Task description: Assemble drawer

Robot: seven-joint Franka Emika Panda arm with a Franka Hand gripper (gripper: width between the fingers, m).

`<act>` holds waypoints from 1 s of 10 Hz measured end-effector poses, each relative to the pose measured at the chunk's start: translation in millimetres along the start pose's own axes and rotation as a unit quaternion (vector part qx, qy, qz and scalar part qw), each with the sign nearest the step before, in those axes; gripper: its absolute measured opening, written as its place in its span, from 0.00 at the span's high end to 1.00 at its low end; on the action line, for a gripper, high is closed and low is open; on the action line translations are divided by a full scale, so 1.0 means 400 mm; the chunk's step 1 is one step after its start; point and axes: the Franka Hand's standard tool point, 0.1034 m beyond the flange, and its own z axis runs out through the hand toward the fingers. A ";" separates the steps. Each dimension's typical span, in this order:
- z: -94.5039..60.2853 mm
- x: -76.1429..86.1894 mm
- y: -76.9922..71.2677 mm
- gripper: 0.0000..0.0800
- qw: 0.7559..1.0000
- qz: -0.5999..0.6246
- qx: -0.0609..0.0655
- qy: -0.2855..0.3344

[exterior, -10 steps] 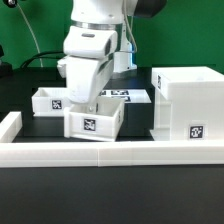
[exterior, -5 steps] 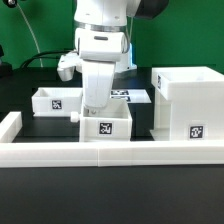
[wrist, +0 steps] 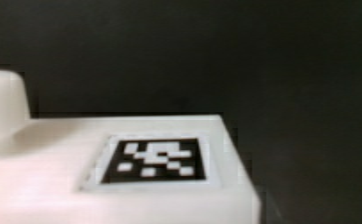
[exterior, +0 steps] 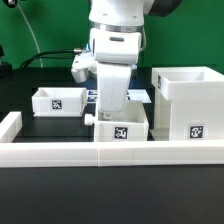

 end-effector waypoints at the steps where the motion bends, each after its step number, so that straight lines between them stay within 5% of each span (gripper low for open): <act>1: 0.001 0.010 0.006 0.95 1.000 0.003 0.004 0.000; 3: 0.006 0.015 0.014 0.95 1.000 0.003 -0.014 0.004; 6: 0.018 0.010 0.001 0.95 1.000 0.005 -0.012 0.004; 10: 0.016 0.016 0.009 0.94 1.000 0.017 -0.024 0.007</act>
Offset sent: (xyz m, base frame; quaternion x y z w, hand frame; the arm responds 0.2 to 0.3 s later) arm 0.0000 0.0000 0.0000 0.0000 0.0000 0.0000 1.0000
